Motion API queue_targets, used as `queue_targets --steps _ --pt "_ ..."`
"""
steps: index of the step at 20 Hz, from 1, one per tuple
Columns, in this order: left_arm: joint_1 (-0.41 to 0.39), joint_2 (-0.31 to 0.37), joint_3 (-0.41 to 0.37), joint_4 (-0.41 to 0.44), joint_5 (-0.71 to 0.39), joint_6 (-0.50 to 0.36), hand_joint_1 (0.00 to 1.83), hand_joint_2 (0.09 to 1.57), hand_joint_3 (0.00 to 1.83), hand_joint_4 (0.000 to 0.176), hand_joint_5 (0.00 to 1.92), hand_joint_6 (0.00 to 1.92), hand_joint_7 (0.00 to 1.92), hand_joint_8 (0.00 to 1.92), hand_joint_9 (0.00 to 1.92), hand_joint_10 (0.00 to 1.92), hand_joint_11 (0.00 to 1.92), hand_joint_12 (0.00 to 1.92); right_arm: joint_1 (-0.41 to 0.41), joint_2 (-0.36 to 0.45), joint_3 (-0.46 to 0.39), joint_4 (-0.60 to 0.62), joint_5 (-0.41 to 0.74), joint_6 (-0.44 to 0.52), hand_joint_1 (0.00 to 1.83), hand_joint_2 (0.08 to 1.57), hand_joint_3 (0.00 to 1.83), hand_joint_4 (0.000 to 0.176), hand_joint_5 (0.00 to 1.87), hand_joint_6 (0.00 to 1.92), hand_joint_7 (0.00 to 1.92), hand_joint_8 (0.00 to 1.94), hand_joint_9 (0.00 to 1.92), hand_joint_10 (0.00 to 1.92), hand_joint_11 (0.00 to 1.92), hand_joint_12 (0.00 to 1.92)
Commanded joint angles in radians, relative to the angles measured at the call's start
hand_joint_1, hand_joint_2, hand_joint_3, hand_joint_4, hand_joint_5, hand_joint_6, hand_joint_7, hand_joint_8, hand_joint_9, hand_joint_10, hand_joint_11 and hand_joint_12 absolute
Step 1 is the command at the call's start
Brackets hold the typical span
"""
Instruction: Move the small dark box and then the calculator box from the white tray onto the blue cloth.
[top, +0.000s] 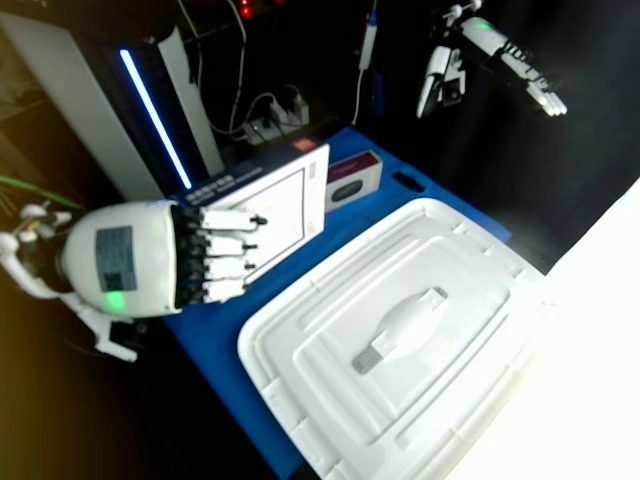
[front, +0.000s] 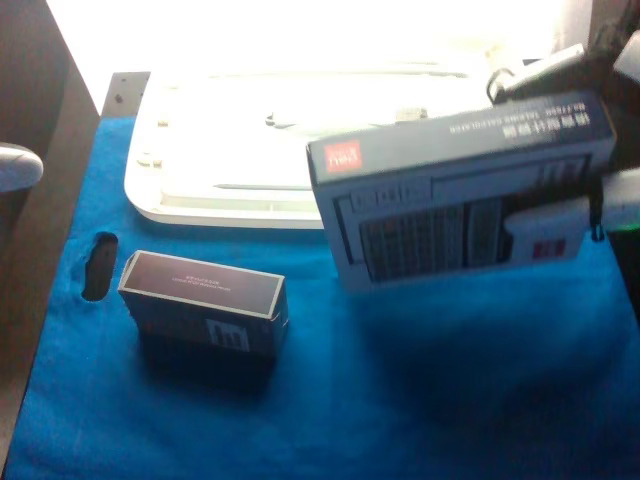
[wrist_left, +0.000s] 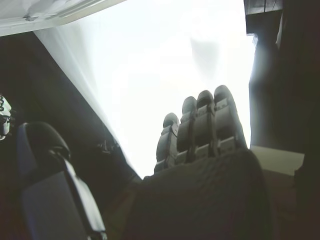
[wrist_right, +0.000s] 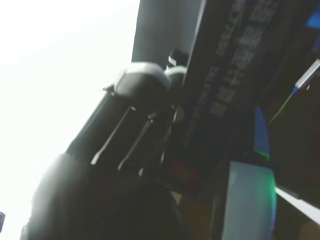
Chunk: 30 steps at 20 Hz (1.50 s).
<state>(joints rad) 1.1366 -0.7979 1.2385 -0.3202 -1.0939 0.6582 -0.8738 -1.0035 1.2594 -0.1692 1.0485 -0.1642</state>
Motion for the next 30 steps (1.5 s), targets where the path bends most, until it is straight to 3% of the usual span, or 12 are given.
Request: queue_targets --steps 1,3,7,11,12,13,14,19,21,25,26,30 --pt "-0.001 0.012 0.000 -0.034 -0.136 -0.006 0.66 0.79 0.01 0.158 0.00 0.00 0.07 0.00 0.03 0.00 0.00 0.00 0.002 -0.002 -0.001 0.048 0.121 0.005 1.17 1.10 0.00 0.000 1.02 0.90 1.42 0.42 1.35 1.25 1.25 1.65" --pt "0.015 0.016 -0.007 -0.043 -0.150 -0.006 0.63 0.79 0.01 0.173 0.00 0.00 0.05 0.00 0.02 0.00 0.00 0.00 -0.025 -0.007 -0.001 0.067 0.122 0.005 1.17 1.10 0.00 0.000 1.01 0.93 1.41 0.41 1.33 1.26 1.25 1.67" --pt "0.034 0.019 -0.019 -0.050 -0.174 -0.006 0.66 0.79 0.00 0.176 0.00 0.00 0.04 0.00 0.02 0.00 0.00 0.00 -0.063 -0.013 -0.002 0.095 0.122 0.005 1.17 1.09 0.00 0.000 1.03 0.88 1.40 0.33 1.30 1.12 1.19 1.57" --pt "0.044 0.021 -0.024 -0.052 -0.184 -0.006 0.68 0.78 0.00 0.148 0.00 0.00 0.05 0.01 0.02 0.00 0.00 0.00 -0.068 -0.012 -0.005 0.098 0.122 0.005 1.18 1.04 0.00 0.000 1.15 0.68 1.33 0.15 1.09 1.10 0.95 1.61" --pt "0.045 0.021 -0.025 -0.052 -0.185 -0.006 0.67 0.79 0.00 0.148 0.00 0.00 0.05 0.00 0.02 0.00 0.00 0.00 -0.068 -0.011 -0.005 0.098 0.123 0.005 0.86 1.00 0.00 0.000 1.10 0.15 1.27 0.06 1.07 0.68 0.87 1.31" --pt "0.046 0.021 -0.025 -0.052 -0.186 -0.006 0.67 0.79 0.00 0.148 0.00 0.00 0.05 0.00 0.02 0.00 0.00 0.00 -0.068 -0.011 -0.006 0.098 0.124 0.005 0.86 1.00 0.00 0.000 1.10 0.15 1.27 0.06 1.07 0.68 0.87 1.31" --pt "0.047 0.021 -0.026 -0.052 -0.188 -0.006 0.67 0.78 0.00 0.141 0.00 0.00 0.05 0.01 0.03 0.01 0.00 0.00 -0.068 -0.009 -0.007 0.097 0.125 0.005 0.70 1.03 0.00 0.000 1.07 0.01 1.21 0.00 1.11 0.36 0.80 1.19" --pt "0.050 0.021 -0.029 -0.051 -0.194 -0.006 0.67 0.73 0.00 0.163 0.00 0.00 0.06 0.00 0.03 0.01 0.01 0.00 -0.068 -0.008 -0.010 0.098 0.149 0.005 0.52 1.02 0.00 0.000 0.94 0.00 1.09 0.00 1.13 0.05 0.75 1.00" --pt "0.051 0.021 -0.029 -0.051 -0.197 -0.006 0.68 0.73 0.00 0.163 0.00 0.00 0.06 0.00 0.02 0.00 0.00 0.00 -0.068 -0.003 -0.016 0.096 0.156 0.005 0.47 1.03 0.00 0.000 0.91 0.00 1.06 0.00 1.11 0.03 0.74 0.96" --pt "0.051 0.021 -0.031 -0.052 -0.201 -0.006 0.65 0.73 0.00 0.142 0.00 0.00 0.03 0.00 0.01 0.00 0.00 0.00 -0.068 0.005 -0.019 0.094 0.161 0.005 0.44 1.02 0.00 0.000 0.88 0.00 1.01 0.00 1.05 0.00 0.70 0.97" --pt "0.051 0.020 -0.031 -0.052 -0.201 -0.006 0.65 0.74 0.00 0.152 0.00 0.00 0.02 0.00 0.00 0.00 0.00 0.00 -0.068 0.005 -0.019 0.094 0.161 0.005 0.44 1.02 0.00 0.000 0.90 0.00 1.02 0.00 1.04 0.00 0.67 1.05" --pt "0.051 0.020 -0.031 -0.052 -0.202 -0.006 0.65 0.73 0.00 0.151 0.00 0.00 0.02 0.00 0.00 0.00 0.00 0.00 -0.068 0.008 -0.023 0.093 0.161 0.005 0.39 1.04 0.00 0.000 0.84 0.00 0.94 0.00 0.97 0.00 0.65 0.98"
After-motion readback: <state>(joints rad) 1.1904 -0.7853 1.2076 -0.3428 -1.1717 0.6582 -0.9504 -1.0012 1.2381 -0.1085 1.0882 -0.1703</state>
